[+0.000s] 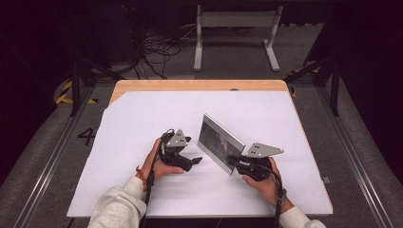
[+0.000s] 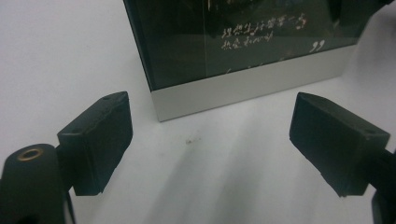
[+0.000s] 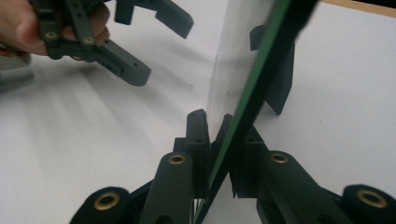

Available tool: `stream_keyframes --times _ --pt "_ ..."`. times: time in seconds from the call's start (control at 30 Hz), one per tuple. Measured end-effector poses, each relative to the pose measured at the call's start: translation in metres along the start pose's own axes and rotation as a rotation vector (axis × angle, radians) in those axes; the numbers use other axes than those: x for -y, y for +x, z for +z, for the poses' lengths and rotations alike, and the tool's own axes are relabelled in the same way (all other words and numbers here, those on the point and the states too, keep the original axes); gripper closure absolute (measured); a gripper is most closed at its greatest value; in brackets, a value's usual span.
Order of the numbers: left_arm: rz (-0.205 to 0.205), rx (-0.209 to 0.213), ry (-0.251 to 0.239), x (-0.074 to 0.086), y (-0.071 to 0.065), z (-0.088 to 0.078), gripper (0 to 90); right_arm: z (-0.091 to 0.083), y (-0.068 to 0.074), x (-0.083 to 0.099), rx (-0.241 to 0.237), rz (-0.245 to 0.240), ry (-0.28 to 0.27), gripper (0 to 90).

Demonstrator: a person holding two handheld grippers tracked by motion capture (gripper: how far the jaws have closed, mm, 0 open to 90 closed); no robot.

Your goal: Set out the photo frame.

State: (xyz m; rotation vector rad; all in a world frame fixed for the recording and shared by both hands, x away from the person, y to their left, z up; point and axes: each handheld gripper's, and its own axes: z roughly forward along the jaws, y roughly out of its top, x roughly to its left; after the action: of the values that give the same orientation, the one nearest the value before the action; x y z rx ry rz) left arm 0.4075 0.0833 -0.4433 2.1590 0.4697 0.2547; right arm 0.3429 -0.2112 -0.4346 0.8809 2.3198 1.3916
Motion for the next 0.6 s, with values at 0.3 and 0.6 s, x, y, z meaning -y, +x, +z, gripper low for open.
stream_keyframes --times 0.3,0.6 --pt "-0.002 0.020 0.004 -0.0036 0.0025 0.0097 14.5 -0.0023 -0.0095 -0.0013 -0.065 0.016 0.021 83.3" --pt "0.013 0.006 -0.024 -0.0092 0.0013 0.0105 17.0 -0.0082 -0.0110 0.0014 -0.033 0.026 0.011 74.4"
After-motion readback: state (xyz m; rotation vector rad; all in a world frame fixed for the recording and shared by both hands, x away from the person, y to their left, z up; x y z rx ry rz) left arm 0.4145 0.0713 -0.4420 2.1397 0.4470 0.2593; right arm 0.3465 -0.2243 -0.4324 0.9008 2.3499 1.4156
